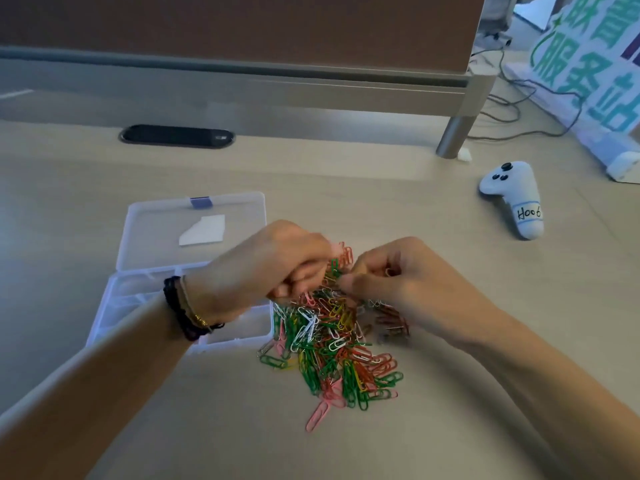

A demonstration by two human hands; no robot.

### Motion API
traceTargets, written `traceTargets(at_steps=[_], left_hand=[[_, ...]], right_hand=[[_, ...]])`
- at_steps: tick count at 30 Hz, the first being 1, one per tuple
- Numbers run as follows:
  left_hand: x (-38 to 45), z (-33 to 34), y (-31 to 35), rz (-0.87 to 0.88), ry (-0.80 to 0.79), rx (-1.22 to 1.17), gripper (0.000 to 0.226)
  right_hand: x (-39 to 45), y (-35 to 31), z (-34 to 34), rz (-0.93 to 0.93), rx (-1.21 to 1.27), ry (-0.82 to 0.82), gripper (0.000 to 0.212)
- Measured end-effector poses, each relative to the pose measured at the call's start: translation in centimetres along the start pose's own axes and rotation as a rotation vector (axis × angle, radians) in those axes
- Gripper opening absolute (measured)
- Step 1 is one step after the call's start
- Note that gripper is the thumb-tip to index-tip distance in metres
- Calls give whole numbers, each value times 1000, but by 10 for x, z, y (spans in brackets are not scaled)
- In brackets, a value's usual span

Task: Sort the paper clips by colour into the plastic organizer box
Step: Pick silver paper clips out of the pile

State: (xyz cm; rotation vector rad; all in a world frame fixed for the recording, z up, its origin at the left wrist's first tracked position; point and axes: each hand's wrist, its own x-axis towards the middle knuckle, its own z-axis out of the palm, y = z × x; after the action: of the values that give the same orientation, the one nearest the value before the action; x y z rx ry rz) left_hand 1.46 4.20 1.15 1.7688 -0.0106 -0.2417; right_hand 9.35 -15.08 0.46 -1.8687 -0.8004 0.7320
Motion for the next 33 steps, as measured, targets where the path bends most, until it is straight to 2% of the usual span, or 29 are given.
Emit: traceTargets(at_steps=[2,4,7,9,14,20,22,24,27,31,33], left_hand=[[-8,-2,1,141,79,421,52],[-15,-5,2,170,70,580,42],[-22,-16,2,67,31,610,17],[-23,-21,1,36,21,620,10],[-25,-22,0,86,-4,557,3],[-24,-20,3,46,-29,600,14],[-26,-15,4,8,-15,705,16],[-27,-8,5,-8,29,853,19],[-25,1,3,5,102,1042,27],[-24,9,0,12,49,1125,25],[-24,10,-1,27,37,1145,20]], right_hand=[[1,-3,12,-92,-243,8,12],[3,-5,23,-139,-479,36,6],[5,-5,33,-154,-629,17,15],[5,-3,32,-145,-681,36,19],[-1,-7,22,-118,-813,72,22],[-4,-10,28,-192,-987,22,18],[-2,-9,26,-172,-922,32,11],[1,-6,18,-128,-682,29,3],[1,-9,6,-50,-323,-58,15],[1,-13,-2,132,-12,-96,27],[0,-13,-5,191,126,-114,24]])
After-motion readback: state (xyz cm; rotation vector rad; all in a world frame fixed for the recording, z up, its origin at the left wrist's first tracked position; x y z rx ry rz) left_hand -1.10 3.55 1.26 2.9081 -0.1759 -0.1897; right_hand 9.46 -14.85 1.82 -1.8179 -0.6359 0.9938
